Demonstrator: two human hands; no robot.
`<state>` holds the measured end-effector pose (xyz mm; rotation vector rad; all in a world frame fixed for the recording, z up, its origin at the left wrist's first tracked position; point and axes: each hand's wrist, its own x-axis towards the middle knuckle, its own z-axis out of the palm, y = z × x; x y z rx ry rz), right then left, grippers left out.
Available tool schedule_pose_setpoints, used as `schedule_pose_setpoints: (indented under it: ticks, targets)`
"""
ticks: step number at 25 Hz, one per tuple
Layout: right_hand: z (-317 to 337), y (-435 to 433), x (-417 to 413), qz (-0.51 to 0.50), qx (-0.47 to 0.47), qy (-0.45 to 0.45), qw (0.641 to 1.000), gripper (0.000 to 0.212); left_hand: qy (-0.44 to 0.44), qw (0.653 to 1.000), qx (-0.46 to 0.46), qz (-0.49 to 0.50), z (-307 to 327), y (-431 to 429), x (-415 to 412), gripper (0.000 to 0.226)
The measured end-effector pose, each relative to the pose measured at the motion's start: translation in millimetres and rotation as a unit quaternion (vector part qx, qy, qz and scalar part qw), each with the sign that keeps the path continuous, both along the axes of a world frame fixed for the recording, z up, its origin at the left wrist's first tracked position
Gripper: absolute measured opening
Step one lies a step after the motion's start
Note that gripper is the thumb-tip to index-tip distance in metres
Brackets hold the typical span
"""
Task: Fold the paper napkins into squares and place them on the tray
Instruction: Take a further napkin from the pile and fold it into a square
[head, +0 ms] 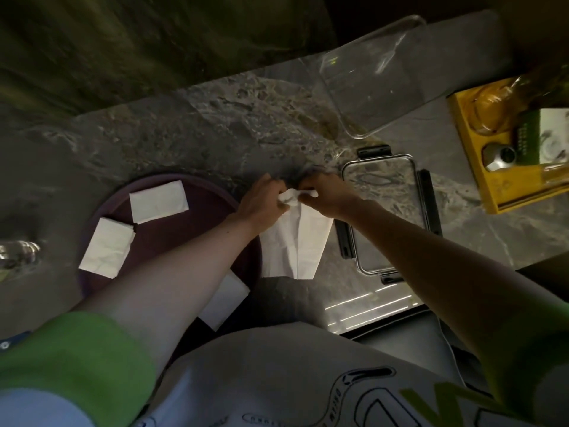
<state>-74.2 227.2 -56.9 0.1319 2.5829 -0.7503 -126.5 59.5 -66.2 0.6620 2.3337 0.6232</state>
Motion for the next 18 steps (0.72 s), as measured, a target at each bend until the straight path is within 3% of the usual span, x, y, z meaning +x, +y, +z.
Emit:
schedule_pose_setpoints:
  ticks: [5, 9, 14, 18]
  targets:
    - [16, 4, 6, -0.076, -0.117, 0.009, 0.99, 0.017, -0.005, 0.996, 0.073, 0.05, 21, -8, 0, 0.016]
    - [46, -1, 18, -0.183, -0.269, 0.007, 0.946, 0.008, 0.007, 0.985, 0.136, 0.102, 41, -21, 7, 0.022]
    - [90, -23, 31, -0.208, -0.332, 0.037, 0.92, 0.021, -0.031, 0.95, 0.215, 0.226, 69, -57, 26, 0.056]
    - [118, -54, 40, -0.255, -0.419, 0.056, 0.87, 0.016, -0.129, 0.901, 0.238, 0.338, 95, -96, 52, 0.062]
